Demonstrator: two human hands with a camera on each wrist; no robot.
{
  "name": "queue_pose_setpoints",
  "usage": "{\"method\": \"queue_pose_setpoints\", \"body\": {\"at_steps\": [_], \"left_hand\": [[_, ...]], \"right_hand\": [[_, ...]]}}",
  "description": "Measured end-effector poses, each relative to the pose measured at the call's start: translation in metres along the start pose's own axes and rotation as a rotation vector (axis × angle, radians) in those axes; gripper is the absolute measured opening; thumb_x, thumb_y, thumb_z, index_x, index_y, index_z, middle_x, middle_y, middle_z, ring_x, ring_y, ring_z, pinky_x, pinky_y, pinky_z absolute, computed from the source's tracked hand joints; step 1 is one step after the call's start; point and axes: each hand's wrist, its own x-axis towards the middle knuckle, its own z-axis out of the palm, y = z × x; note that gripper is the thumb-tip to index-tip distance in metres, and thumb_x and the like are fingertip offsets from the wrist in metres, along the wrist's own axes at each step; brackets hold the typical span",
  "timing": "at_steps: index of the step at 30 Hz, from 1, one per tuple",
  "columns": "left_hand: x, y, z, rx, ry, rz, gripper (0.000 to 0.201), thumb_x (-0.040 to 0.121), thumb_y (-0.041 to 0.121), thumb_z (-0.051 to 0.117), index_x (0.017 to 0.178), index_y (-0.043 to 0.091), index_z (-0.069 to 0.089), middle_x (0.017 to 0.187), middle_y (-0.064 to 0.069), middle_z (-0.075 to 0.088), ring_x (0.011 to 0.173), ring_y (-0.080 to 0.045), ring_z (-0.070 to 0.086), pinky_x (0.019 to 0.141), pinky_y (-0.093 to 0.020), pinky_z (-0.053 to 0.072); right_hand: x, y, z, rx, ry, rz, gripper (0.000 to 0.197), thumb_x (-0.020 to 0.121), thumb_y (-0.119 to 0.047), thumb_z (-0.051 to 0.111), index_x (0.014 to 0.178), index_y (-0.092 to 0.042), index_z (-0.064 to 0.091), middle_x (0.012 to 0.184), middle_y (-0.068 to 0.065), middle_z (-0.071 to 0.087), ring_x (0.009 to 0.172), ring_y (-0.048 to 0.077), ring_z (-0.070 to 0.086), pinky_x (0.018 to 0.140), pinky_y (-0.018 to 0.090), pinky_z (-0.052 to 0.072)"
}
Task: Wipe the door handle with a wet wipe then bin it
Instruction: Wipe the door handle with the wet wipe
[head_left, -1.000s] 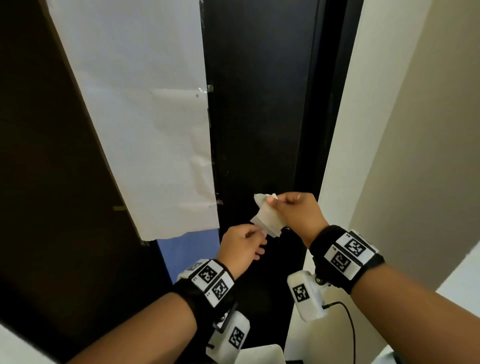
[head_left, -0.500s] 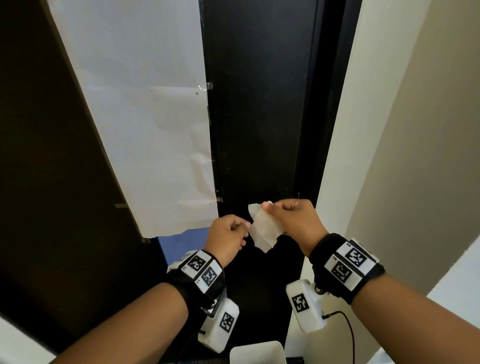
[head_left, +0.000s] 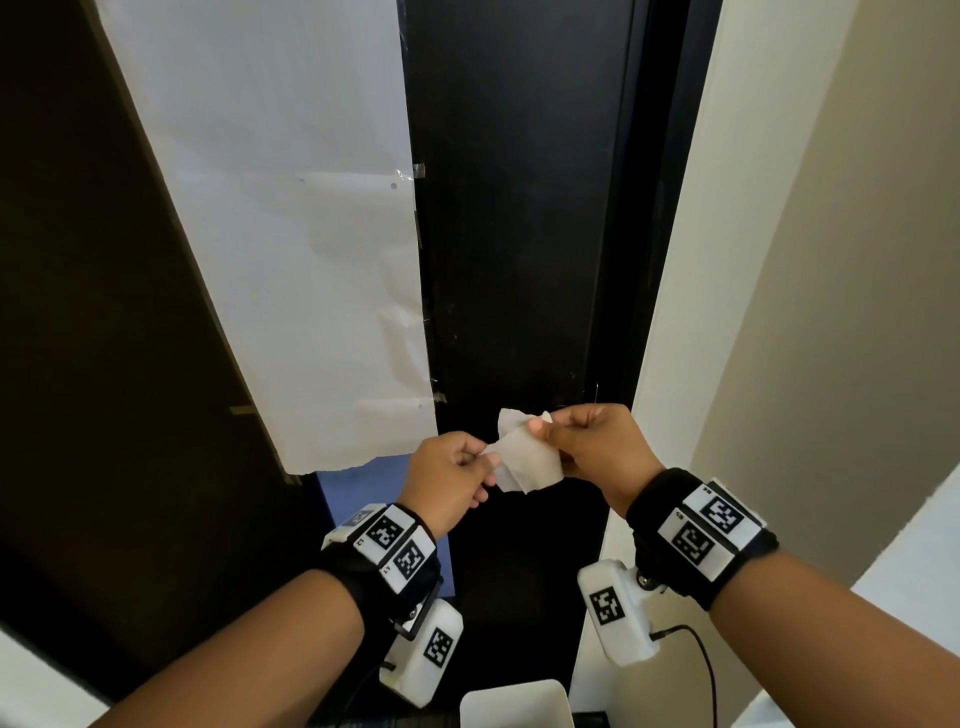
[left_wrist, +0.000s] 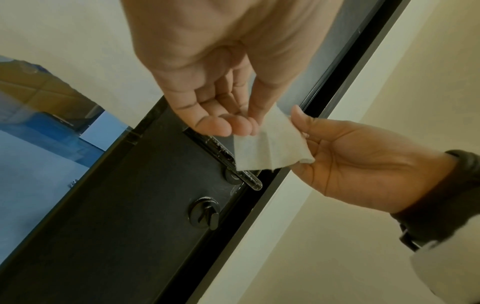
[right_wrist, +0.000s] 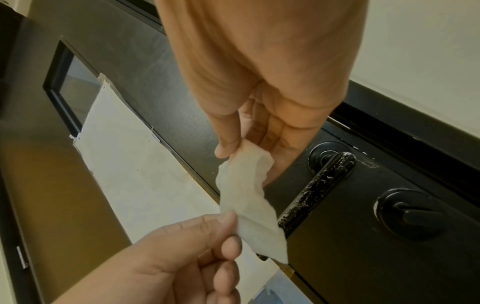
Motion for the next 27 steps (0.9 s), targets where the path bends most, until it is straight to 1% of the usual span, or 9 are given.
{"method": "queue_pose_setpoints", "body": {"at_steps": [3,6,11,14,17,19,21,24,27], "left_hand": [[0.0,0.001,-0.001,-0.063,0.025,-0.008,0.007,0.091,0.008,0.059,0.092,0.009,0.066,0.078,-0.007,0.07,0.061,-0.015,0.065,0.063,-0.03,0.057],[-0.002,0.006,0.002,-0.166,0.018,-0.035,0.014,0.092,0.005,0.055,0.105,0.006,0.062,0.09,-0.013,0.07,0.075,-0.02,0.072,0.071,-0.033,0.06],[-0.004,0.018,0.003,-0.407,0.012,-0.145,0.039,0.092,0.006,0.053,0.13,0.012,0.047,0.103,-0.017,0.068,0.087,-0.029,0.072,0.071,-0.035,0.061],[-0.005,0.022,0.003,-0.489,0.012,-0.163,0.057,0.088,0.003,0.06,0.139,0.013,0.037,0.103,-0.015,0.066,0.095,-0.029,0.07,0.075,-0.037,0.06],[-0.005,0.022,0.003,-0.454,-0.008,-0.141,0.075,0.08,0.004,0.071,0.142,0.015,0.031,0.105,-0.015,0.067,0.099,-0.026,0.068,0.08,-0.038,0.059],[-0.005,0.02,0.003,-0.4,-0.021,-0.118,0.081,0.078,0.001,0.072,0.144,0.017,0.028,0.104,-0.012,0.069,0.099,-0.024,0.068,0.08,-0.039,0.059],[-0.003,0.015,0.004,-0.336,-0.026,-0.093,0.084,0.079,-0.003,0.07,0.146,0.019,0.024,0.098,-0.007,0.071,0.099,-0.021,0.068,0.083,-0.042,0.058],[-0.003,0.012,0.004,-0.277,-0.023,-0.061,0.086,0.08,-0.005,0.067,0.147,0.022,0.02,0.097,-0.005,0.072,0.099,-0.02,0.068,0.085,-0.043,0.057],[-0.003,0.012,0.002,-0.239,-0.044,-0.032,0.089,0.08,-0.004,0.068,0.147,0.025,0.018,0.101,-0.004,0.072,0.099,-0.019,0.068,0.084,-0.04,0.057]], "right_hand": [[0.001,0.003,0.001,0.026,-0.016,0.04,0.022,0.084,-0.019,0.072,0.094,0.001,0.072,0.096,0.018,0.074,0.089,0.029,0.073,0.081,0.048,0.059],[0.001,0.002,0.004,0.078,-0.048,0.084,0.022,0.086,-0.016,0.068,0.101,0.0,0.07,0.101,0.018,0.073,0.093,0.029,0.072,0.083,0.047,0.059],[-0.001,-0.002,0.008,0.128,-0.129,0.118,0.022,0.09,-0.014,0.063,0.108,-0.002,0.07,0.105,0.018,0.073,0.097,0.03,0.071,0.084,0.046,0.058],[-0.002,-0.002,0.008,0.068,-0.134,0.104,0.021,0.089,-0.014,0.066,0.108,-0.006,0.07,0.105,0.015,0.073,0.096,0.028,0.071,0.084,0.045,0.058],[-0.003,-0.003,0.007,-0.03,-0.12,0.07,0.021,0.086,-0.015,0.069,0.106,-0.009,0.069,0.101,0.012,0.073,0.091,0.024,0.072,0.081,0.042,0.06],[-0.005,-0.002,0.008,-0.076,-0.108,0.045,0.021,0.086,-0.016,0.07,0.105,-0.009,0.068,0.096,0.013,0.074,0.086,0.022,0.073,0.078,0.039,0.061],[-0.004,-0.001,0.008,-0.126,-0.092,0.017,0.022,0.084,-0.019,0.072,0.104,-0.01,0.067,0.091,0.013,0.075,0.079,0.02,0.072,0.07,0.034,0.06],[-0.004,0.0,0.008,-0.192,-0.071,-0.018,0.027,0.08,-0.018,0.076,0.105,-0.012,0.065,0.081,0.009,0.072,0.064,0.007,0.067,0.052,0.018,0.051],[-0.004,0.001,0.007,-0.249,-0.072,-0.037,0.033,0.078,-0.015,0.078,0.107,-0.015,0.063,0.08,0.002,0.066,0.067,0.006,0.064,0.051,0.011,0.047]]}}
